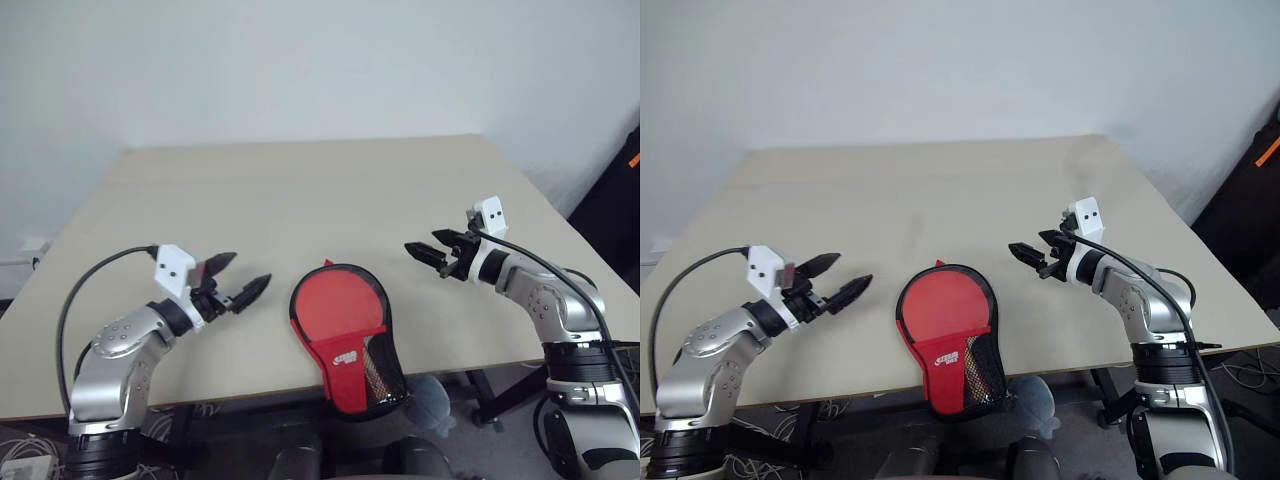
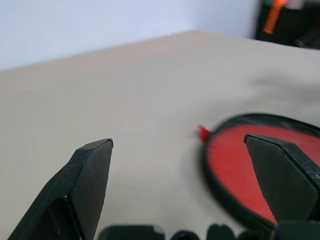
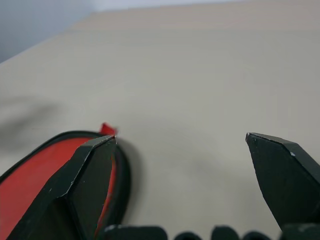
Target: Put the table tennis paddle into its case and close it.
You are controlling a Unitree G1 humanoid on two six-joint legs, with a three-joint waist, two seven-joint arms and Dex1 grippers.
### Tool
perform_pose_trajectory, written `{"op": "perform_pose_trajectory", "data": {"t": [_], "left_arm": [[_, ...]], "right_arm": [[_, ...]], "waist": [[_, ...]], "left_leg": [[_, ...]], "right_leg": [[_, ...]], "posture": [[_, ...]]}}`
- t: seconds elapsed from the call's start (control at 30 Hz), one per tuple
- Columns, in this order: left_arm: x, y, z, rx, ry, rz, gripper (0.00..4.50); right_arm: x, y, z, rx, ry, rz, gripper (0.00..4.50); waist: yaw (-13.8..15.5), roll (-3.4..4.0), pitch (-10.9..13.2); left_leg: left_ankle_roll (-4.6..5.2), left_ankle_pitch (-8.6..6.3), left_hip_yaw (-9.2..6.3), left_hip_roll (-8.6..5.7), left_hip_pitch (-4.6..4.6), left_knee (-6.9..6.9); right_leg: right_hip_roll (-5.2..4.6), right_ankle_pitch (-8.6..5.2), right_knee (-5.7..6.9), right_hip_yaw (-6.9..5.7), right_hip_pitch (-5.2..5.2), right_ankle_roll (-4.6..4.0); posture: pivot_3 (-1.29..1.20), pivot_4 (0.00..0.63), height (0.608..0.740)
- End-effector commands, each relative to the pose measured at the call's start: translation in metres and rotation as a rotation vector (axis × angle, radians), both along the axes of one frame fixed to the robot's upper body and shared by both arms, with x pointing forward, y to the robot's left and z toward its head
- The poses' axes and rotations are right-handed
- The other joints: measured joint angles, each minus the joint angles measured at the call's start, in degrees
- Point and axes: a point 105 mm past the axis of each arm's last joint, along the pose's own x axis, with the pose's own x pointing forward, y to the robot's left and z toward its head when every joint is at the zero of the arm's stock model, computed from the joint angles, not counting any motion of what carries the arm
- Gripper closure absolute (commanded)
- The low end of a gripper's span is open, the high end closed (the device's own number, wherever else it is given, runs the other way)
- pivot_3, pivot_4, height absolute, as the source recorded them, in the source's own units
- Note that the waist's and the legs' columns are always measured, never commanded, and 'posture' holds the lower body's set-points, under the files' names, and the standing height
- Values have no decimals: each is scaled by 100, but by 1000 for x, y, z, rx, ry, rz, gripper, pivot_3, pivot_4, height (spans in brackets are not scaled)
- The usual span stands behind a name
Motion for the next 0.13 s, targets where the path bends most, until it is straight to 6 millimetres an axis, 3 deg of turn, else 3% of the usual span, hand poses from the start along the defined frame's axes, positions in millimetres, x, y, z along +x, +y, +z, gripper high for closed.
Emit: {"op": "perform_pose_trajectory", "data": {"t": [0.03,0.13], "left_arm": [[1,0,11,-19,-40,23,22],[2,1,6,-9,-28,51,22]], "right_arm": [[5,-1,9,30,-49,-59,0],[6,5,4,50,-32,-64,0]], "waist": [[1,0,0],[-2,-1,1]], "left_leg": [[0,0,1,0,0,0],[-1,0,5,0,-2,0]], "right_leg": [[1,0,1,0,1,0],[4,0,1,2,3,1]], "posture": [[0,0,706],[0,0,706]]}}
